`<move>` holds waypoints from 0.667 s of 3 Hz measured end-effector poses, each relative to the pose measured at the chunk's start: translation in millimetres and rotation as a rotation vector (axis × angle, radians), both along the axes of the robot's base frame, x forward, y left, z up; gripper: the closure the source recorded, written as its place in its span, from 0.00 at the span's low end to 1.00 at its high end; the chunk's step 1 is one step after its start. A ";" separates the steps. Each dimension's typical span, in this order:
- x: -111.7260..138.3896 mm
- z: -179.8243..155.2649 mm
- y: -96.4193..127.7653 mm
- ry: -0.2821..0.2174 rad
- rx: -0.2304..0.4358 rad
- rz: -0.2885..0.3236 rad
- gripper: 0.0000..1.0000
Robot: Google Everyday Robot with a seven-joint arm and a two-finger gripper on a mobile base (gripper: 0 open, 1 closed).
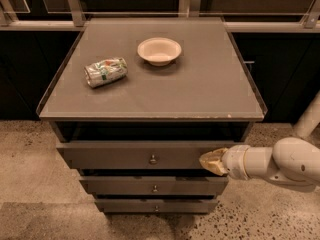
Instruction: Close top drawer
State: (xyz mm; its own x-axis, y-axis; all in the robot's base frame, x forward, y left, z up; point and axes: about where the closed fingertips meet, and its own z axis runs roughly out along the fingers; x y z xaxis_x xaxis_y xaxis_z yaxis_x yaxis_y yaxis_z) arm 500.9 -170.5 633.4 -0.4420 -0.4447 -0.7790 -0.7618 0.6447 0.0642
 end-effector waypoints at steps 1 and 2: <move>11.7 5.1 10.0 -0.038 0.000 0.003 1.00; 10.6 5.5 7.1 -0.039 -0.002 0.002 1.00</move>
Offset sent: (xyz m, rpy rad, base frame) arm 0.0635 0.0286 0.0180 -0.0029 -0.1315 -0.0146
